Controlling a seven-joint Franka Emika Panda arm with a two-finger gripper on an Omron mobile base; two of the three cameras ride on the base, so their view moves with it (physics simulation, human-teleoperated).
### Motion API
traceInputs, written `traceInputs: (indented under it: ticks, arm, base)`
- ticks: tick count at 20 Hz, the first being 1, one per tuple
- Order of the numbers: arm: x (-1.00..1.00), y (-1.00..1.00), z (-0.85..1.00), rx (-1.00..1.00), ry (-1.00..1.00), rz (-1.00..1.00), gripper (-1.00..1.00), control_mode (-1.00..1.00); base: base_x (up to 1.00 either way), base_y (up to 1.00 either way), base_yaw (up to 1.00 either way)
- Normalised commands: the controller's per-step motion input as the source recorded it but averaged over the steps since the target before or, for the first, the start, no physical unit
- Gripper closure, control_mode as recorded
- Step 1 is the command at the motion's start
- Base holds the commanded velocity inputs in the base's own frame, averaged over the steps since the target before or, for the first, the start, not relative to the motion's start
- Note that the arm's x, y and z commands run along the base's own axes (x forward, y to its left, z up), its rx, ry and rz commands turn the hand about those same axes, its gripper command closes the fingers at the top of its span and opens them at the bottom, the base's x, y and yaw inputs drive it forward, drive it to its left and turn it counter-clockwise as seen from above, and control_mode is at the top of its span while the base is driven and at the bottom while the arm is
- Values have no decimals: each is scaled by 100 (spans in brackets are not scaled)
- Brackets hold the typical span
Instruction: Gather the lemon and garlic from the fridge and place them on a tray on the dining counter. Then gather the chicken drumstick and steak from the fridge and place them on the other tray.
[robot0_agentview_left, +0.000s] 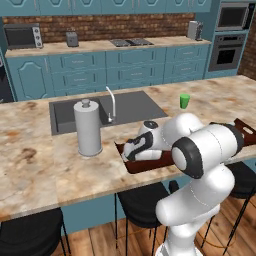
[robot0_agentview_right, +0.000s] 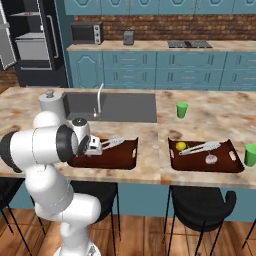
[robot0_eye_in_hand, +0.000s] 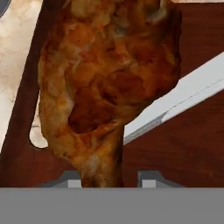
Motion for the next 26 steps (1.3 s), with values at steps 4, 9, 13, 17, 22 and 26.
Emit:
traceInputs:
  ticks: [4, 9, 13, 17, 22, 26]
  arm:
    - [-9, 0, 2, 0, 0, 0, -100, -100]
    - [-38, -4, 27, 0, 0, 0, -100, -100]
    - [-52, -9, 55, 0, 0, 0, -100, -100]
    - [-53, -16, 70, 0, 0, 0, -100, -100]
    - [-43, -15, 90, 0, 0, 0, -100, -100]
    - [-41, -6, 100, 0, 0, -2, -100, -100]
  base:
    - [0, 0, 0]
    - [0, 0, 0]
    - [0, 0, 0]
    - [0, 0, 0]
    - [0, 0, 0]
    - [0, 0, 0]
